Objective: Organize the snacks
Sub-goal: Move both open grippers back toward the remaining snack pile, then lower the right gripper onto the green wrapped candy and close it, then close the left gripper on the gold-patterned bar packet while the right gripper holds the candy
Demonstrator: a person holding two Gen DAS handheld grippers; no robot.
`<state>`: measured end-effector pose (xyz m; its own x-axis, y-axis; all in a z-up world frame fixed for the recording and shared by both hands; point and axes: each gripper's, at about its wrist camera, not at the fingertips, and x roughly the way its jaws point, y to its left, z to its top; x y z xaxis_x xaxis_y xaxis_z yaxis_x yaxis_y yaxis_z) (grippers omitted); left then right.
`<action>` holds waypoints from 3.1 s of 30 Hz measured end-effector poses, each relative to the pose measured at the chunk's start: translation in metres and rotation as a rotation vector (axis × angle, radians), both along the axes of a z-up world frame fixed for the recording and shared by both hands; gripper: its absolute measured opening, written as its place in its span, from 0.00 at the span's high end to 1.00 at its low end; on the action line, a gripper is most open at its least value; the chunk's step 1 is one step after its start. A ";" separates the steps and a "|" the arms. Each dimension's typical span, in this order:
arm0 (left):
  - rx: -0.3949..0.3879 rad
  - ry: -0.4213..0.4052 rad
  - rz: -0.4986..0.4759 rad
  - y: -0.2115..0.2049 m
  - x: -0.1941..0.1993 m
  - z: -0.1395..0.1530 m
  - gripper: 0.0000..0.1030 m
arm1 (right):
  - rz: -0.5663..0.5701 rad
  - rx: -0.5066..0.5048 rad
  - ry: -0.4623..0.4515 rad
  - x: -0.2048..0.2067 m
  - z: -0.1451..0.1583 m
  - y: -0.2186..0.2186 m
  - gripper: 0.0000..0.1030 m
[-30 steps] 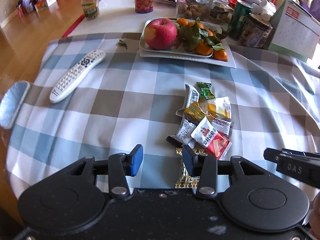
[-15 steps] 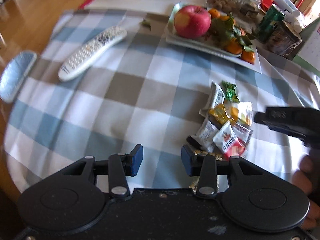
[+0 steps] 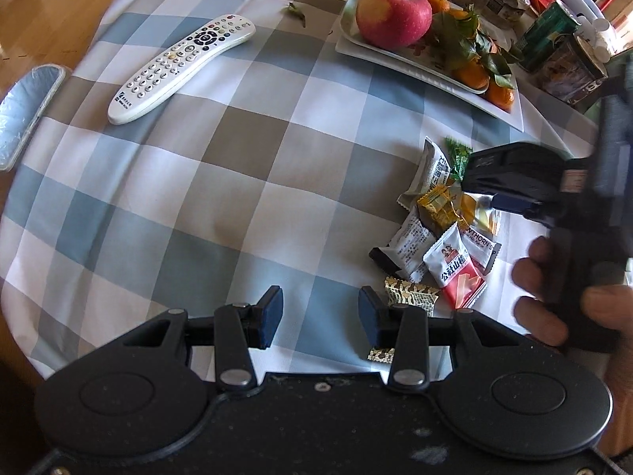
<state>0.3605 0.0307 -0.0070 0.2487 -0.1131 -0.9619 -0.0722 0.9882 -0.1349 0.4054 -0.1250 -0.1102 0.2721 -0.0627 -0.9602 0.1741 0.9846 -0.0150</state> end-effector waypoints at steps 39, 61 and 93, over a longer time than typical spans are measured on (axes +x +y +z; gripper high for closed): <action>-0.028 0.043 0.014 0.000 0.003 -0.008 0.59 | 0.037 -0.066 -0.074 0.029 -0.007 0.012 0.56; 0.000 0.056 -0.005 -0.008 0.004 -0.018 0.59 | 0.085 -0.036 -0.044 0.012 -0.009 -0.006 0.76; -0.013 -0.054 -0.179 -0.082 -0.017 -0.051 0.56 | -0.082 0.103 0.016 -0.147 0.063 -0.109 0.76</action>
<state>0.3435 -0.0511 -0.0575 0.2746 -0.1725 -0.9460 0.1119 0.9828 -0.1467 0.2581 -0.2336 -0.0475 0.2545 0.0153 -0.9670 0.2549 0.9635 0.0824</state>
